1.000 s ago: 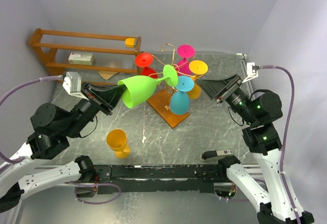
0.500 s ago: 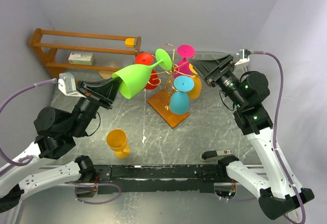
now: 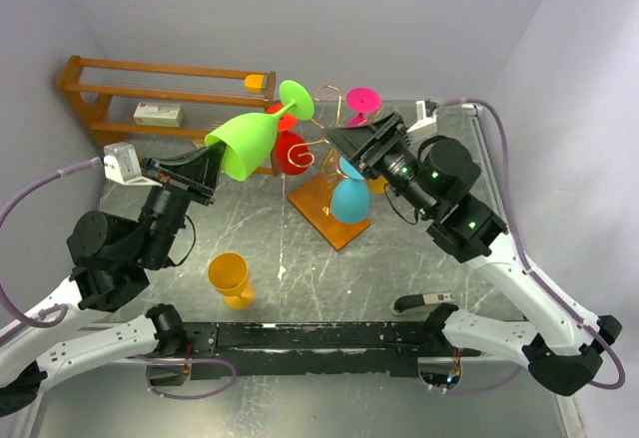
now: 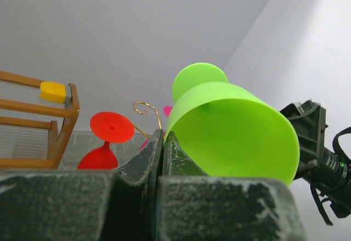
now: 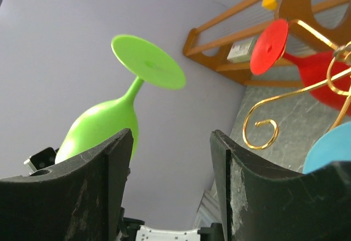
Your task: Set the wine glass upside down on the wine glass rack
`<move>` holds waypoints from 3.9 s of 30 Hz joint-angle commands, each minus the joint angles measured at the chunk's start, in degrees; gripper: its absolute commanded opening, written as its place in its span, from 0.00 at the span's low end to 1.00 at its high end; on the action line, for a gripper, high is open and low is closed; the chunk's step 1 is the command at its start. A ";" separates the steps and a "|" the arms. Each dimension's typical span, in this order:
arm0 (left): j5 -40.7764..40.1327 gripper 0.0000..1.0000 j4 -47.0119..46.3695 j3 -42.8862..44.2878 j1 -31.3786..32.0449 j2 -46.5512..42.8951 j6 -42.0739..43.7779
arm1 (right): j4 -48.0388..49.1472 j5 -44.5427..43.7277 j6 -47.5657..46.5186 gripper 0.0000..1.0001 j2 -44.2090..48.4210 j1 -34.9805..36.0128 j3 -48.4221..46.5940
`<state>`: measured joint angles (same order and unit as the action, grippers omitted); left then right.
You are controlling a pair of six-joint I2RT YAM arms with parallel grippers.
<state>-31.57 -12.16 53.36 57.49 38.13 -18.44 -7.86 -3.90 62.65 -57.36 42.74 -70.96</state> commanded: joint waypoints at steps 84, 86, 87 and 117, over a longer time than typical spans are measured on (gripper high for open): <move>15.22 0.84 39.10 15.62 0.07 -3.09 -28.19 | 10.78 -5.45 -20.17 0.00 9.41 12.10 10.13; 16.42 0.83 41.39 18.45 0.10 -2.21 -31.10 | 10.34 -2.92 -22.85 0.00 10.14 12.10 10.89; 17.13 0.83 41.93 19.29 0.08 -1.91 -31.95 | 9.73 -1.81 -24.21 0.00 10.23 12.11 11.07; 29.49 0.73 26.28 9.53 0.08 5.29 -52.45 | 1.38 16.98 -43.57 0.00 7.64 12.27 13.93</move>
<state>-3.77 18.81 64.99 57.47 43.81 -68.40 -6.44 10.81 20.88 -48.99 54.78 -55.72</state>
